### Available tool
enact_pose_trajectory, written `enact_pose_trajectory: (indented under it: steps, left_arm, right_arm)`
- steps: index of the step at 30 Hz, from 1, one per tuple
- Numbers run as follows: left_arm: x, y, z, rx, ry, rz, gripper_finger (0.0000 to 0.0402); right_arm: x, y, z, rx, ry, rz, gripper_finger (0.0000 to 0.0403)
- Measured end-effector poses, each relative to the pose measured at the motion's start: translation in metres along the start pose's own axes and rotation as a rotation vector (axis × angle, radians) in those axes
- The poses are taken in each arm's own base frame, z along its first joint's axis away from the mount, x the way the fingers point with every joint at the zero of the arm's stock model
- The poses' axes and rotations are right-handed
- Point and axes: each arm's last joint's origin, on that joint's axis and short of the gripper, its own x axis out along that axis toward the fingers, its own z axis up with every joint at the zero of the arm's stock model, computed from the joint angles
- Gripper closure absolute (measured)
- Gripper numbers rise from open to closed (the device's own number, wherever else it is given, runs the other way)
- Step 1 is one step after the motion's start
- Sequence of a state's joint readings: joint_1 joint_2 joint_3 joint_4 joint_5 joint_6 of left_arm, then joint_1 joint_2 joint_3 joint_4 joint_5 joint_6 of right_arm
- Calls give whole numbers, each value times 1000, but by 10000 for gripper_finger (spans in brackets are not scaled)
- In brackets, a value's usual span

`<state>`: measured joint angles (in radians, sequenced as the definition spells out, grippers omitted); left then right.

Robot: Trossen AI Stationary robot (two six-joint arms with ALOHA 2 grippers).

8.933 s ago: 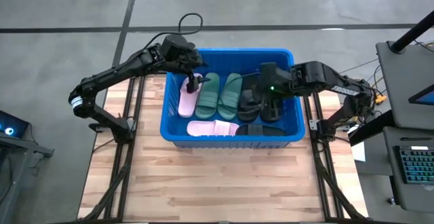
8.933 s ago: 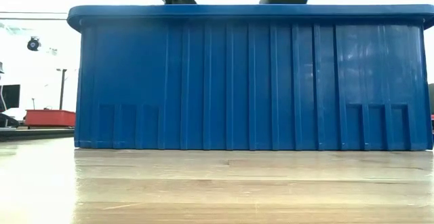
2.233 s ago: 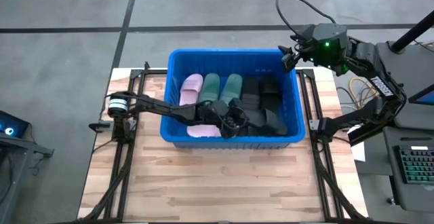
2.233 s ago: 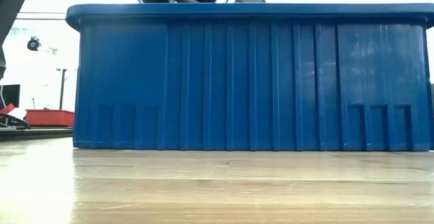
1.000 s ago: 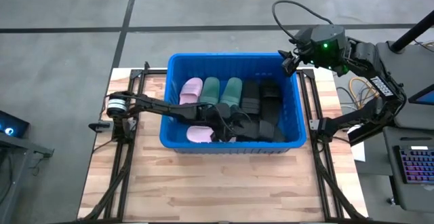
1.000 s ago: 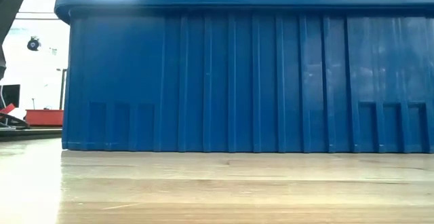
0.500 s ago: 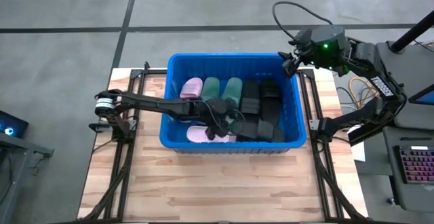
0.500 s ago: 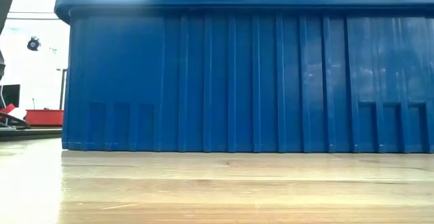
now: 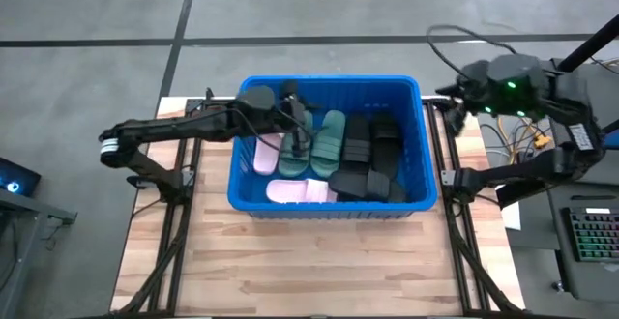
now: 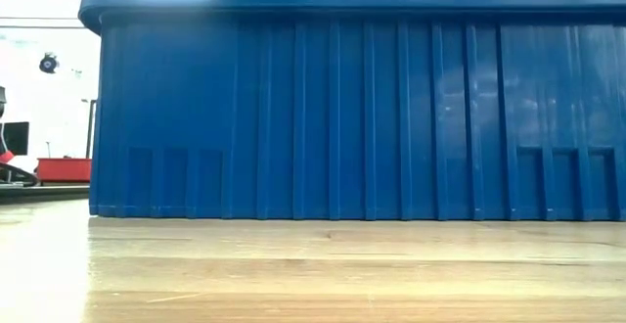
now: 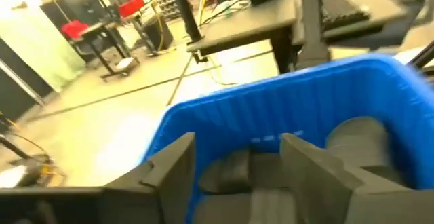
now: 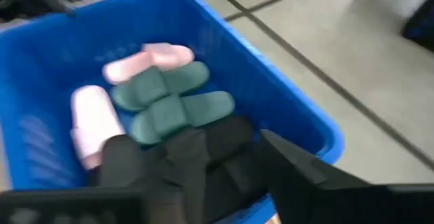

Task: Pick and place slides into bin
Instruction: Return to Home Position

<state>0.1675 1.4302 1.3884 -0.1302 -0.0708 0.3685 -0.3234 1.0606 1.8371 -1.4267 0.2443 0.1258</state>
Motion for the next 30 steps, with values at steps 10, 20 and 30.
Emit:
enact_pose_trajectory:
  steps: [10, 20, 30]
  left_arm:
    - [-31, 3, 8, -178, -30, -90, 387]
    - [-37, 0, -1, -286, -43, -117, 401]
    - [-57, 6, -24, -416, -287, -84, 401]
  right_arm:
    - [-22, -6, -56, 90, -7, 143, 393]
    - [-9, -8, -107, 218, -96, 261, 395]
    - [23, -2, -142, 278, -231, 382, 395]
